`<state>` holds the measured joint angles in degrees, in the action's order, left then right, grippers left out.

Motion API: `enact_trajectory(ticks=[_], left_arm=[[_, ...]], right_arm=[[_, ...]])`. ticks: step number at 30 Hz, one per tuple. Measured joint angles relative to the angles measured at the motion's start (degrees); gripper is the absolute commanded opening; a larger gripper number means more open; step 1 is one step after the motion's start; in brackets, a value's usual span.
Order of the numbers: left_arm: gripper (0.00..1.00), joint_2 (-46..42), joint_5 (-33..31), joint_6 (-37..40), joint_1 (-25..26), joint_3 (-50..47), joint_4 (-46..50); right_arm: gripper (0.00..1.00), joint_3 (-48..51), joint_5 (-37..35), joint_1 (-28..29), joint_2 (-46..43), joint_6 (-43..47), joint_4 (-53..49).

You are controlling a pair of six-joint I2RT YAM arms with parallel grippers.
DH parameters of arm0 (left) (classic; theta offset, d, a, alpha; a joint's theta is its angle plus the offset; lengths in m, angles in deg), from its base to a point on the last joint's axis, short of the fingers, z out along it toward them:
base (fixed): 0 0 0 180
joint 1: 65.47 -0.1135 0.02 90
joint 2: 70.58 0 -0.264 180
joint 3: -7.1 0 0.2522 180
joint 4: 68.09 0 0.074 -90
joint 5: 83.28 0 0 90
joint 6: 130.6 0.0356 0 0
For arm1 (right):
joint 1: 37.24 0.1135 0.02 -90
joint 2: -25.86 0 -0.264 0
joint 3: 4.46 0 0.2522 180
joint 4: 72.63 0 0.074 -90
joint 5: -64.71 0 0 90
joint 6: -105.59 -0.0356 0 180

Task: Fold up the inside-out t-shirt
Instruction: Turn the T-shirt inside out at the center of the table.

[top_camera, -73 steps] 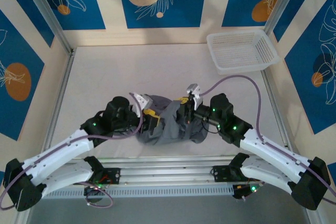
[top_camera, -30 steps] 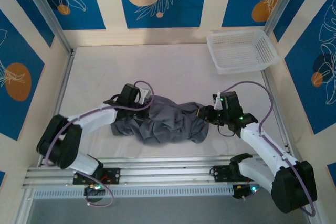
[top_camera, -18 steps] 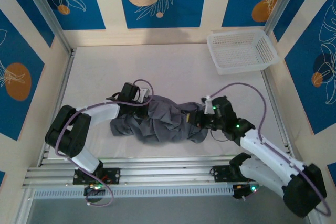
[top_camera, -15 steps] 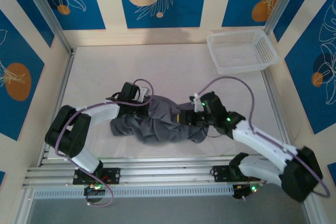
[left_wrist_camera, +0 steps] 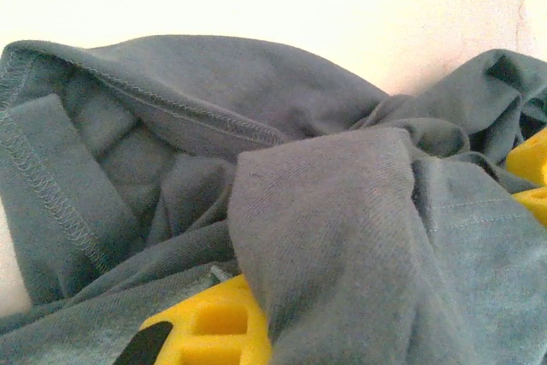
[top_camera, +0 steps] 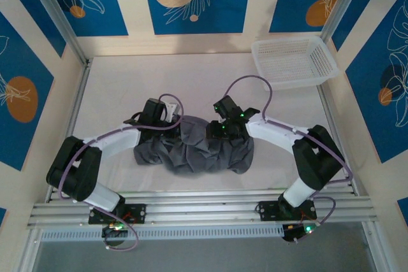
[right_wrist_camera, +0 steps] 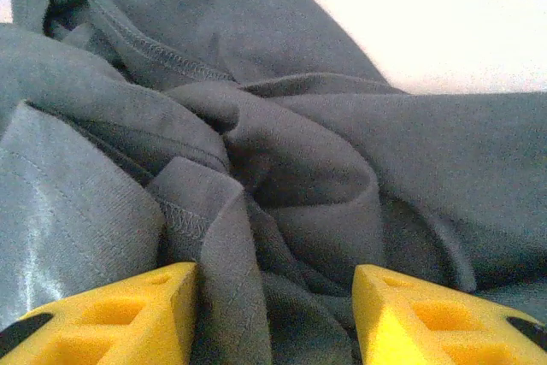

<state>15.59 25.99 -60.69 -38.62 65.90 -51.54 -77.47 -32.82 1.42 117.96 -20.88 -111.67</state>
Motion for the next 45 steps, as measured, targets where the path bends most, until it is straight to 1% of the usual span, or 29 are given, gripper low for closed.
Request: enact_trajectory(ticks=[4, 7, 8, 10, 13, 15, 17, 19, 20, 22, 24, 27, 29, 30, 31, 34, 37, 40, 42, 45], left_arm=[[0.0, 0.0, 0.0, 0.0, 0.0, 0.0, 0.0], [0.0, 0.0, 0.0, 0.0, 0.0, 0.0, 0.0], [0.0, 0.0, 0.0, 0.0, 0.0, 0.0, -0.02], [0.0, -0.11, -0.02, 0.02, 0.0, -0.15, -0.02], [0.0, -0.57, -0.5, 0.02, 0.0, -0.92, 0.02], [0.0, -0.87, -1.36, 0.04, 0.0, -1.31, 0.2], [0.0, -1.33, -2.43, 0.11, -0.02, -1.62, 0.85], [0.0, -2.03, -3.3, 0.35, -0.07, -1.79, 1.49], [0.0, -2.38, -3.61, 0.5, -0.11, -1.88, 1.68], [0.0, -3.15, -4.24, 0.68, -0.17, -1.9, 2.14], [0.0, -3.67, -4.59, 0.7, -0.17, -1.9, 2.29], [0.01, -3.89, -4.81, 0.7, -0.2, -1.92, 2.4], [0.15, -3.89, -4.98, 0.72, -0.22, -1.92, 2.56], [0.23, -3.89, -5.25, 0.92, -0.22, -1.92, 2.67], [0.29, -3.89, -5.46, 0.74, -0.22, -1.92, 2.82], [0.39, -4.39, -6.23, 0.96, -0.24, -1.95, 3.98], [0.44, -8.31, -7.43, 0.85, -0.22, -2.03, 6.91], [0.46, -14.73, -9.27, 0.92, 0.15, -1.49, 10.38], [0.47, -17.38, -10.88, 1.16, 1.44, 0.74, 13.29], [0.48, -18.16, -13.42, 1.81, 5.92, 5.86, 16.15]], right_arm=[[0.64, -1.84, 0.0, 0.52, 0.66, 0.02, -1.38], [0.65, -3.56, 0.2, 1.16, 1.88, 0.09, -2.38], [0.64, -4.04, 0.24, 1.42, 2.32, 0.11, -2.6], [0.58, -5.05, 0.39, 1.84, 3.45, 0.2, -3.15], [0.45, -6.01, -0.22, 1.97, 4.66, 0.9, -4.92], [0.39, -6.01, -1.38, 1.81, 4.44, 1.25, -6.91], [0.36, -5.75, -2.27, 1.22, 3.43, 1.7, -8.52], [0.33, -3.96, -3.08, -0.02, 0.46, 2.03, -9.29], [0.3, -2.62, -3.26, -0.79, -1.66, 2.08, -9.57], [0.22, 0.74, -3.34, -2.34, -6.6, 2.36, -9.64], [0.15, 4.24, -2.73, -4.0, -10.6, 2.36, -9.22], [0.09, 8.33, -0.98, -5.81, -12.31, 2.08, -8.39], [0.1, 10.43, 0.04, -6.05, -12.28, 2.01, -7.93], [0.16, 11.3, 0.61, -6.05, -12.41, 2.01, -7.82], [0.25, 11.85, 1.27, -6.05, -12.68, 1.95, -7.56], [0.28, 12.46, 3.82, -5.97, -15.02, 0.94, -5.75], [0.29, 10.99, 4.33, -4.44, -17.27, -0.11, -4.68], [0.31, 6.12, 2.99, -1.44, -15.91, -0.66, -4.87], [0.33, 2.4, 0.92, 0.24, -13.35, -0.98, -4.98], [0.37, -2.36, -1.95, 1.92, -8.02, -1.46, -5.97]])
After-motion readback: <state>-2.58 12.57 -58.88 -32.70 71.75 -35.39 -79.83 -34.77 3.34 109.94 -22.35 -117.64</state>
